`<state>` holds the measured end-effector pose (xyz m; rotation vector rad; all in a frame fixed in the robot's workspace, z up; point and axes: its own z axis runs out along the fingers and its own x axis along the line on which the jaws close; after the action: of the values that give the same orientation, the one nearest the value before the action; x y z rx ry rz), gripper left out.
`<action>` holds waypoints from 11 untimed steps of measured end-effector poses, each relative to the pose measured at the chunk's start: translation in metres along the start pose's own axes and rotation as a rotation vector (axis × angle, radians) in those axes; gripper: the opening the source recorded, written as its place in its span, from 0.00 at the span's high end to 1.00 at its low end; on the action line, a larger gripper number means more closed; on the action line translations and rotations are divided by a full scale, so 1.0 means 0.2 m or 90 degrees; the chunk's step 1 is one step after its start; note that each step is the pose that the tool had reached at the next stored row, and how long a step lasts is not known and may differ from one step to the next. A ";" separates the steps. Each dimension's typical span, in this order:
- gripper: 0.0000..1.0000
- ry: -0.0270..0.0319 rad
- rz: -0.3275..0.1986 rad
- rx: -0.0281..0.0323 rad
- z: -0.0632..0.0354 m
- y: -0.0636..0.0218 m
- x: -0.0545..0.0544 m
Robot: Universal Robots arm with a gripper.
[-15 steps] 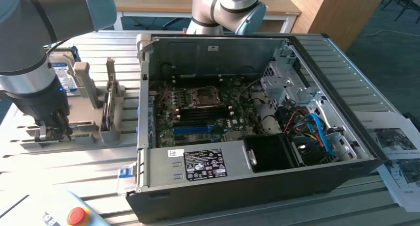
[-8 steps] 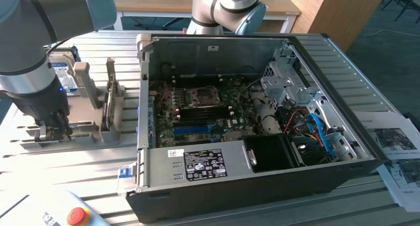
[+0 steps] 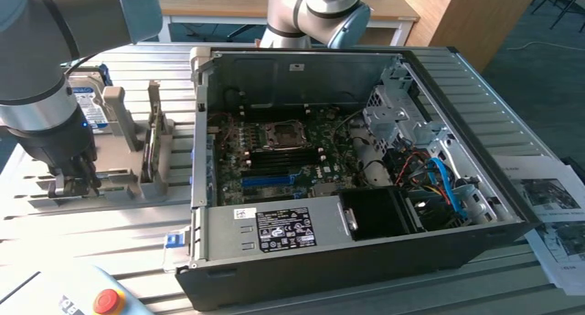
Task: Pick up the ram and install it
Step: 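Pick up the ram and move it above insertion slot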
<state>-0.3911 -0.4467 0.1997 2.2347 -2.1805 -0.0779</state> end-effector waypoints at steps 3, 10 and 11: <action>0.76 0.0000 0.000 0.0000 0.000 0.000 0.00; 0.78 0.0000 0.000 0.0000 0.000 0.000 0.00; 0.78 0.0000 0.000 0.0000 0.000 0.000 0.00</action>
<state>-0.3911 -0.4467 0.1997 2.2347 -2.1805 -0.0779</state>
